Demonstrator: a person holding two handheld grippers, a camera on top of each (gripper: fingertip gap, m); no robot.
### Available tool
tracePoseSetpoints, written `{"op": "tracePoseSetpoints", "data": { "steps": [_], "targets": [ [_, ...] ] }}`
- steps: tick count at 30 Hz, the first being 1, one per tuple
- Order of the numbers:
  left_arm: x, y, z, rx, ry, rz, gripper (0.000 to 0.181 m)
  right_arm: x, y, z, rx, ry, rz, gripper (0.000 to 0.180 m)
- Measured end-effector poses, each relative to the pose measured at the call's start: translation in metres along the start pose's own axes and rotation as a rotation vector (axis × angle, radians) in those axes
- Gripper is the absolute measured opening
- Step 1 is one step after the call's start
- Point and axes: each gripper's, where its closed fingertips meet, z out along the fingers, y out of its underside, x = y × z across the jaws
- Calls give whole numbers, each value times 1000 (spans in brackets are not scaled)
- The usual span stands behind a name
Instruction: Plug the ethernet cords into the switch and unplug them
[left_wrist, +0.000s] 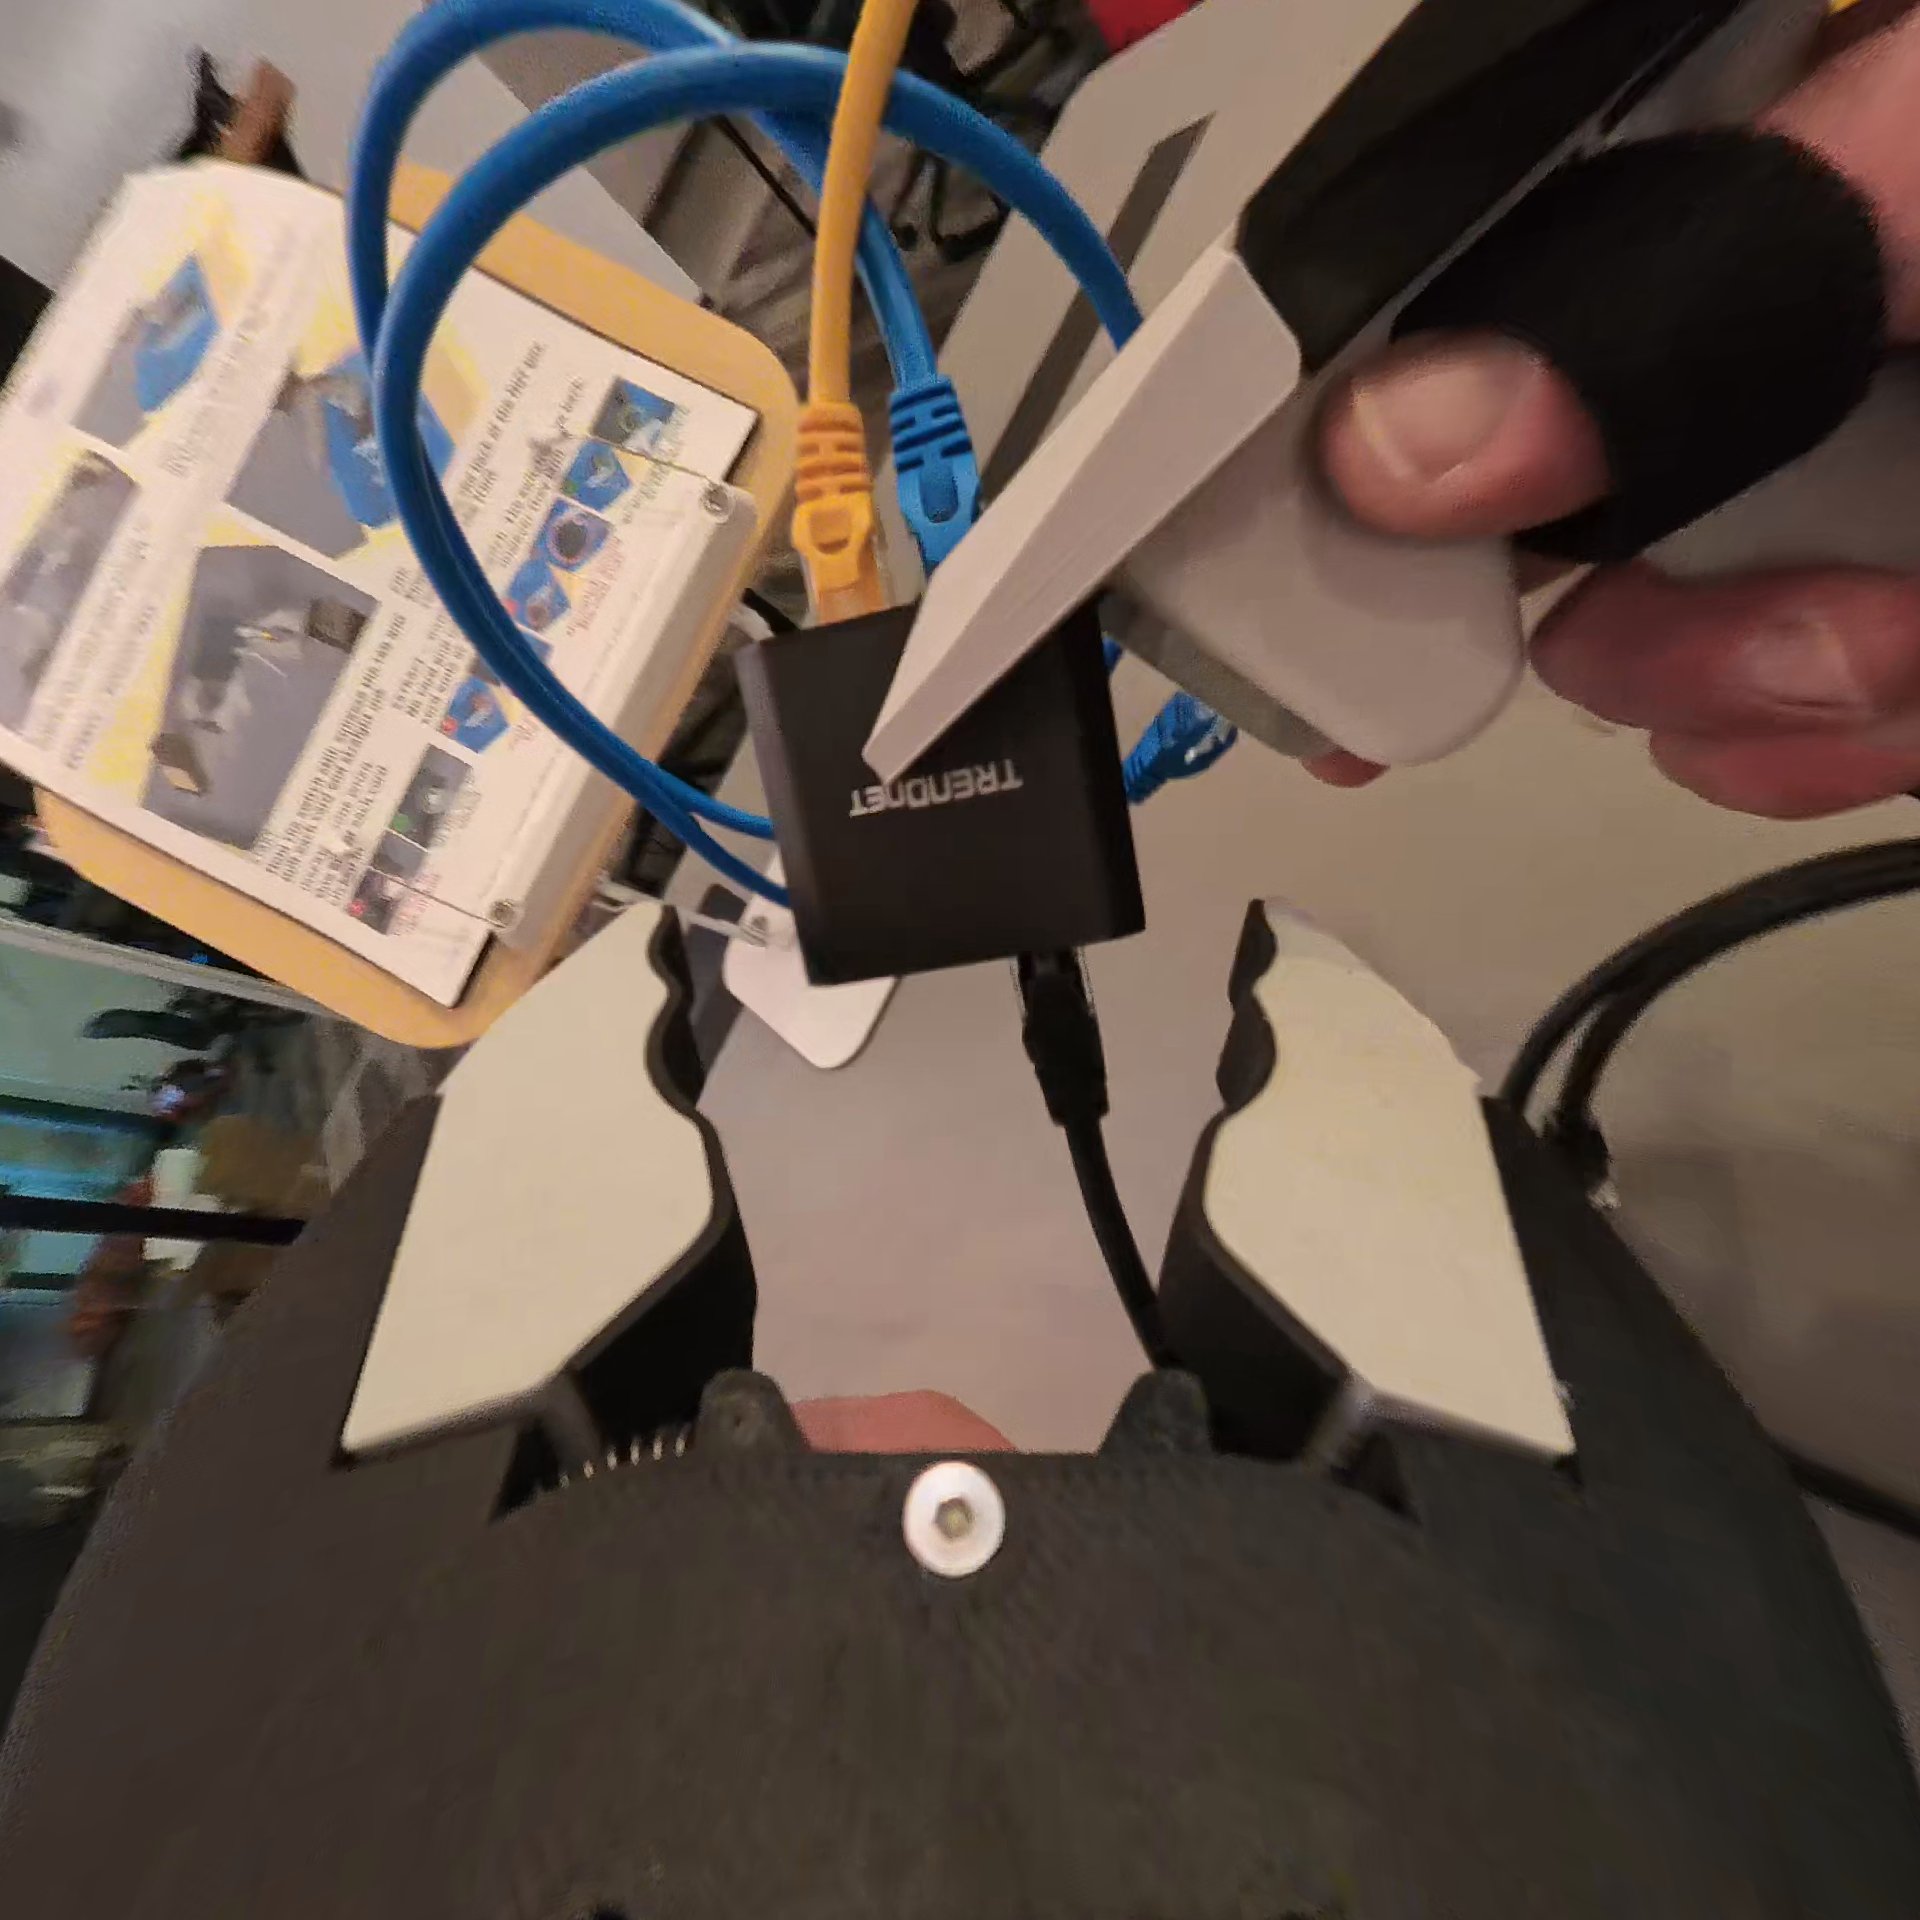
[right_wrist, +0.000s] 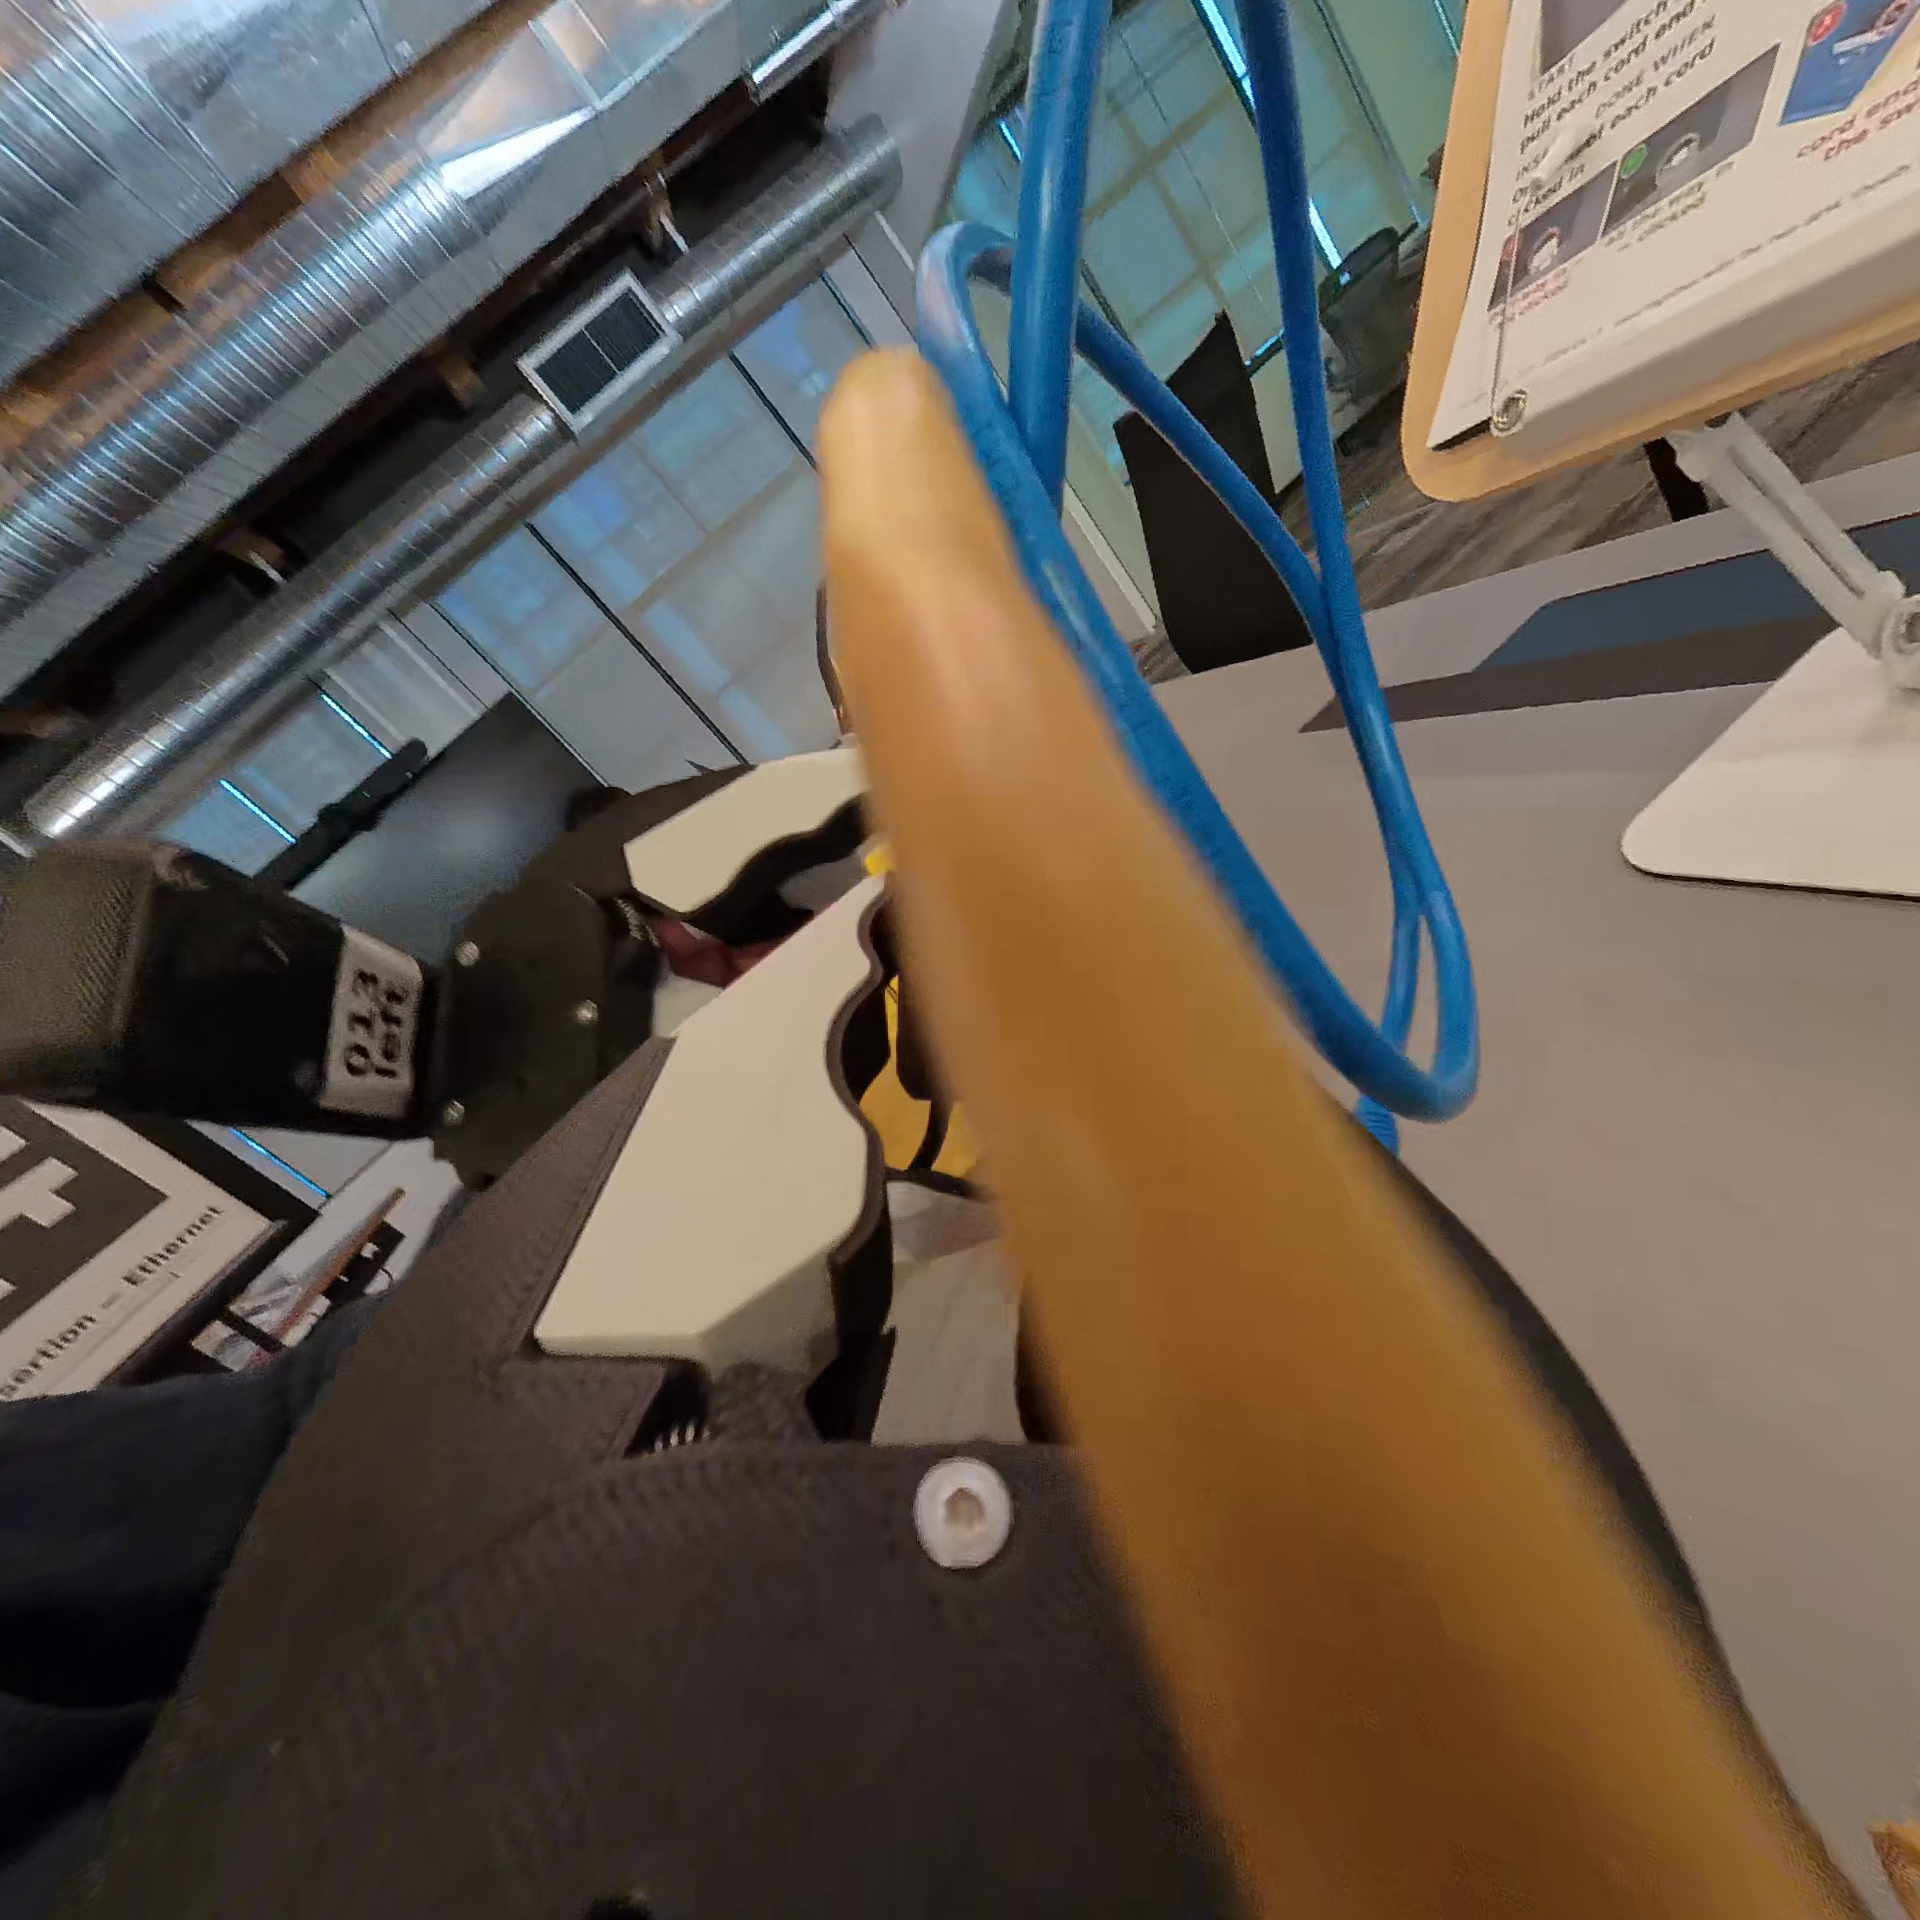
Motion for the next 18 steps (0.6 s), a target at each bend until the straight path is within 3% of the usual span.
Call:
{"op": "tracePoseSetpoints", "data": {
  "steps": [5, 13, 18],
  "targets": [
    [-5, -4, 3, 50, -45, 35, 73, -14, 8, 11, 6, -61, 79, 20],
    [0, 12, -4, -3, 55, 71, 71, -9, 26, 14, -76, -81, 73, 25],
    [-7, 26, -12, -65, 189, -28, 71, -8, 29, -7, -159, 31, -118, 22]
  ]
}}
